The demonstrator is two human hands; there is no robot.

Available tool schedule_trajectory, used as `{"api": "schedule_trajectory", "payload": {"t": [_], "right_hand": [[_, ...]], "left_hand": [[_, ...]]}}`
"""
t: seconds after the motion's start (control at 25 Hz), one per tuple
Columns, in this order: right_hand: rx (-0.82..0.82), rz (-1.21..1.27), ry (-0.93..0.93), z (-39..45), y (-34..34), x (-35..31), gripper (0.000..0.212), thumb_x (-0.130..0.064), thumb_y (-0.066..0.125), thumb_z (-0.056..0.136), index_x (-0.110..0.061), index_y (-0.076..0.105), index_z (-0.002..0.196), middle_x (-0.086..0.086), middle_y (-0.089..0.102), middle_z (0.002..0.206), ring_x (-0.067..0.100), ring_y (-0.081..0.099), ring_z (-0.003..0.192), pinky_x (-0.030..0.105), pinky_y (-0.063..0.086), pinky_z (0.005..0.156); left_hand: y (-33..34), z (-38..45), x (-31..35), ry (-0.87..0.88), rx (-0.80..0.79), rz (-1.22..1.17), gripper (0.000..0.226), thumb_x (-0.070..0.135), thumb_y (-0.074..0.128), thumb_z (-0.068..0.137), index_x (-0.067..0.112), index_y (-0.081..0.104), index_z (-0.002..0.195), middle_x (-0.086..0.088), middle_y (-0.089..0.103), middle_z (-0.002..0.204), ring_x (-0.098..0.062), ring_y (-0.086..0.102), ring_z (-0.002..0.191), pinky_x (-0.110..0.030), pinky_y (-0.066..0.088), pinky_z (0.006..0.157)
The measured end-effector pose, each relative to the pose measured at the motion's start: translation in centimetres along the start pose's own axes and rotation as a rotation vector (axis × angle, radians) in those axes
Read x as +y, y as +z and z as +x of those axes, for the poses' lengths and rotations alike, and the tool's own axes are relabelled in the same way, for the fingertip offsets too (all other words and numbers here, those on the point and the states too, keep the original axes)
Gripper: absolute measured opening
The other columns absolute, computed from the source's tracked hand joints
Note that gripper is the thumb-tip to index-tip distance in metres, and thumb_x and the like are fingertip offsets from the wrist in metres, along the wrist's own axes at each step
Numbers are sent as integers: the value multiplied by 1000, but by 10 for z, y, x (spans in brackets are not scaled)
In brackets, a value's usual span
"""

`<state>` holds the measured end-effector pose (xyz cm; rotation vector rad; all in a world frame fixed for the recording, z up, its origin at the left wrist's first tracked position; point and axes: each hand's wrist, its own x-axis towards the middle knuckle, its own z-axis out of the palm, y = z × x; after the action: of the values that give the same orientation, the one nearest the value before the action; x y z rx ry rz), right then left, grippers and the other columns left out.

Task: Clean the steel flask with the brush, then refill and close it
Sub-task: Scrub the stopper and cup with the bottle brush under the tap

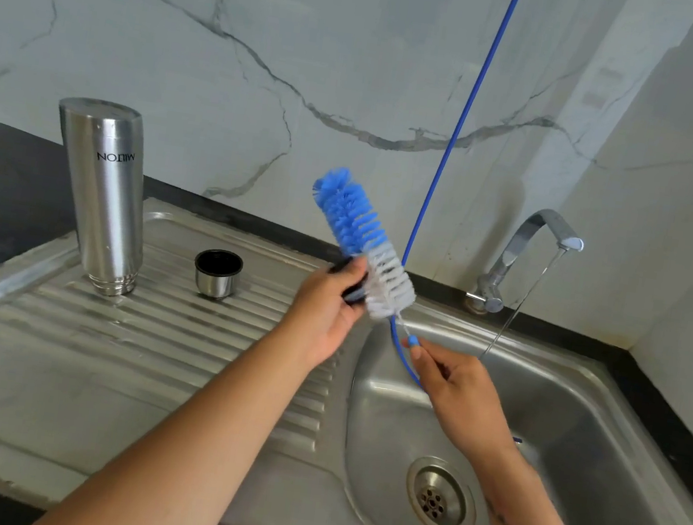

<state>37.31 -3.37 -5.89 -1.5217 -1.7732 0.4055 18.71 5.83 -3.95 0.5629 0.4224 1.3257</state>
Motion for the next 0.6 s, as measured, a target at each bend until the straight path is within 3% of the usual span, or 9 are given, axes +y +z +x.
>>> {"api": "schedule_trajectory", "payload": {"t": [0.12, 0.24, 0.4, 0.6], "right_hand": [[119, 7, 2, 5, 5, -3, 42, -32, 54, 105, 8, 67, 101, -7, 25, 53, 10, 24, 53, 23, 23, 50], [119, 49, 17, -1, 5, -1, 38, -31, 54, 105, 5, 69, 102, -7, 26, 54, 10, 23, 55, 24, 22, 50], [151, 21, 33, -1, -1, 5, 39, -36, 56, 103, 0, 70, 95, -6, 27, 56, 10, 23, 55, 25, 22, 51], [196, -33, -3, 2, 9, -1, 27, -26, 59, 103, -3, 72, 101, -5, 28, 55, 10, 22, 57, 27, 24, 52]], "left_hand": [[8, -5, -9, -32, -8, 22, 17, 6, 58, 101, 3, 67, 115, -12, 76, 109, -23, 74, 101, -40, 60, 94], [3, -2, -3, -2, 51, 17, 20, 9, 66, 97, 2, 70, 115, -13, 75, 117, -26, 70, 113, -44, 55, 103], [-3, 3, 1, 11, 179, -8, 13, 11, 70, 95, 3, 71, 105, -13, 76, 105, -26, 72, 103, -43, 58, 96], [11, -10, -14, -54, 22, 71, 17, 14, 53, 105, 5, 67, 111, -10, 76, 105, -19, 74, 94, -35, 62, 86]]}}
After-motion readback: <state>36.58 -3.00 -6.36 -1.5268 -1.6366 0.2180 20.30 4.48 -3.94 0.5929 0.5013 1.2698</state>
